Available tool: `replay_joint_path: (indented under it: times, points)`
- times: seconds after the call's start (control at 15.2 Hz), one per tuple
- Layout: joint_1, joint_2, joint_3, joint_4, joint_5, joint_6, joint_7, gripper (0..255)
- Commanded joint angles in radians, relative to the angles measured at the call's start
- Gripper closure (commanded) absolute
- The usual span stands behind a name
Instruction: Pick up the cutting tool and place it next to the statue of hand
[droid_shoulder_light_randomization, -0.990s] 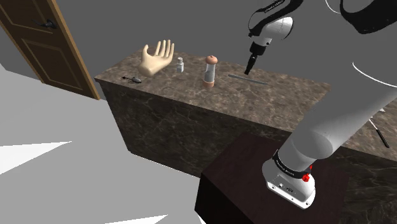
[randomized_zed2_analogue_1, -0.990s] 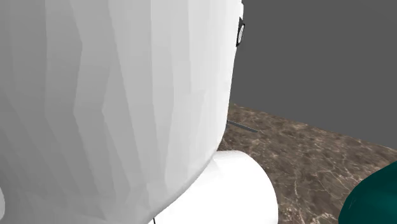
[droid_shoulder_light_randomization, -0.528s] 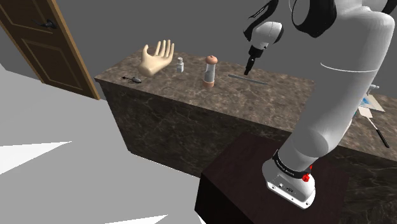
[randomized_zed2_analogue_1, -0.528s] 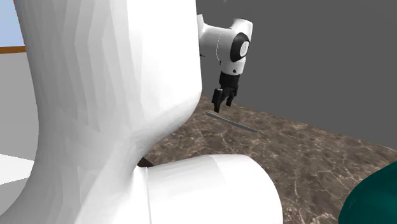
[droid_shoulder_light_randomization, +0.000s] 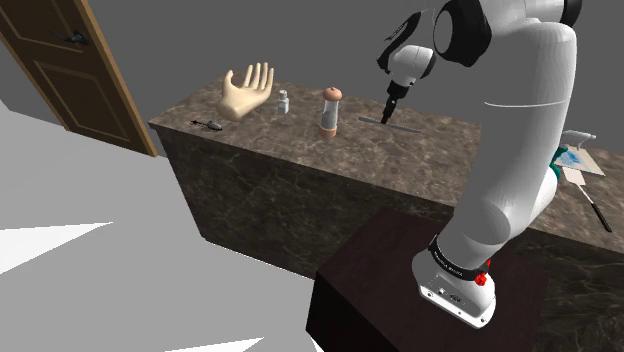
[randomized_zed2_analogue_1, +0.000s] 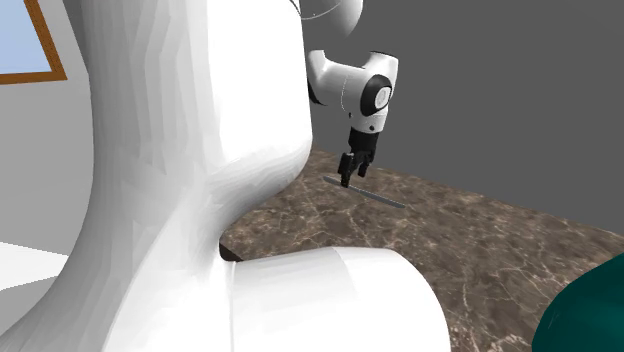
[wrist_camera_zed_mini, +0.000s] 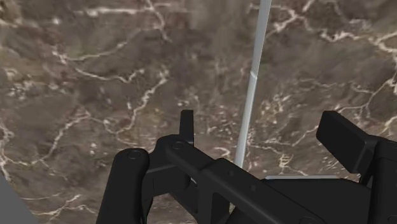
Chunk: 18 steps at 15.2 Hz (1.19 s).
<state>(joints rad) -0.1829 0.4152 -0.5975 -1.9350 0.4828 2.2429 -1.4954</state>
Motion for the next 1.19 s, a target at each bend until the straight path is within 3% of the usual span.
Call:
replay_joint_path:
  times: [0.0,0.53,0.59,1.12]
  points:
    - [-0.004,0.017,0.009,-0.005,0.016,0.018,-0.009,0]
    - [-0.005,0.022,0.012,-0.005,0.020,0.023,-0.012,0]
    - [-0.005,0.022,0.012,-0.005,0.020,0.023,-0.012,255]
    - [-0.005,0.022,0.012,-0.005,0.020,0.023,-0.012,255]
